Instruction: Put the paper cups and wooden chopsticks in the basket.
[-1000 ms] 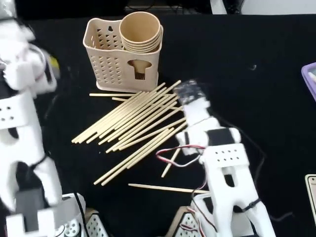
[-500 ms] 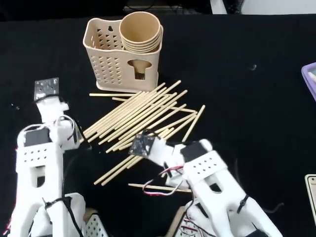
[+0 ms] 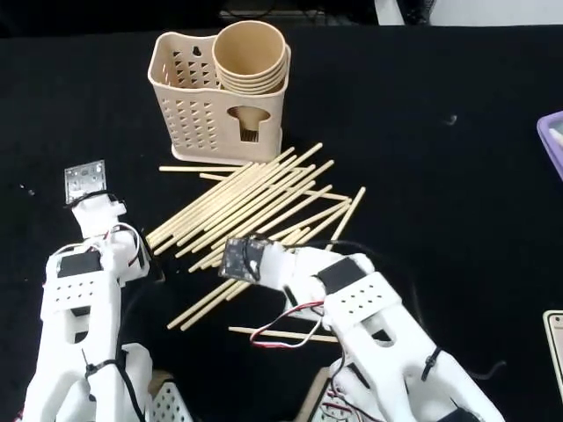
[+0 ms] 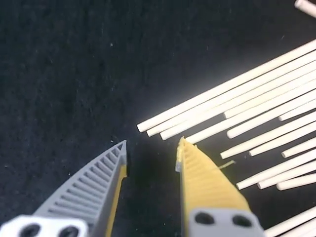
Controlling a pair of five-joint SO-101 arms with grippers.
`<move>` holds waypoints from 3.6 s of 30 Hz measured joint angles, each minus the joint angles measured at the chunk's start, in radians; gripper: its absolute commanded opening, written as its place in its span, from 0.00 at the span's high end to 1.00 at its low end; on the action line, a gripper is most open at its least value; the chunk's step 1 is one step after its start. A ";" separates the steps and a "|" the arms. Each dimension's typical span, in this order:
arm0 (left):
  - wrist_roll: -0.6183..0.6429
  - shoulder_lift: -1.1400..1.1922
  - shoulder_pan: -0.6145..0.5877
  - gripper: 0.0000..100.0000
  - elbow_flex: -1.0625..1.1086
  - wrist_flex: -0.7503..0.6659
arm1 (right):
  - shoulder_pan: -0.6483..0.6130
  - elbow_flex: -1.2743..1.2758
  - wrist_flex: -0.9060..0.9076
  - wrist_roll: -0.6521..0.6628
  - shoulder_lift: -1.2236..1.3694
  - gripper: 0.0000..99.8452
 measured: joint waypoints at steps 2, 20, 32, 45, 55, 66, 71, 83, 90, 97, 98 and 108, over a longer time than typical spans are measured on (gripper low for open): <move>0.000 0.000 0.000 0.83 0.000 0.000 | 0.000 0.000 0.029 0.055 0.000 0.83; 0.005 0.000 -0.002 0.83 0.000 0.000 | 0.000 0.006 0.041 0.288 0.000 0.83; 0.005 0.000 -0.002 0.83 0.000 0.000 | 0.104 -0.008 0.029 0.305 0.107 0.76; 0.005 0.000 -0.002 0.83 0.000 0.000 | 0.146 -0.247 0.020 0.342 0.473 0.98; 0.005 0.000 -0.002 0.83 0.000 0.000 | 0.146 -0.313 0.054 0.161 0.485 0.99; 0.005 0.000 -0.034 0.83 0.000 0.000 | -0.158 -0.367 0.215 -0.160 0.485 0.99; 0.005 0.000 -0.086 0.83 0.000 0.000 | -0.265 -0.348 0.193 -0.249 0.485 0.99; 0.005 0.000 -0.092 0.83 0.000 0.000 | -0.282 -0.258 0.133 -0.276 0.485 0.87; 0.005 0.000 -0.092 0.83 0.000 0.000 | -0.279 -0.241 0.141 -0.305 0.397 0.87; 0.005 0.000 -0.092 0.83 0.000 -0.003 | -0.325 -0.100 0.216 -0.319 0.123 0.76; 0.005 0.000 -0.092 0.83 0.000 -0.003 | -0.327 -0.075 0.209 -0.319 0.101 0.76; 0.005 0.000 -0.092 0.83 0.000 -0.005 | -0.333 -0.015 0.104 -0.267 0.183 0.78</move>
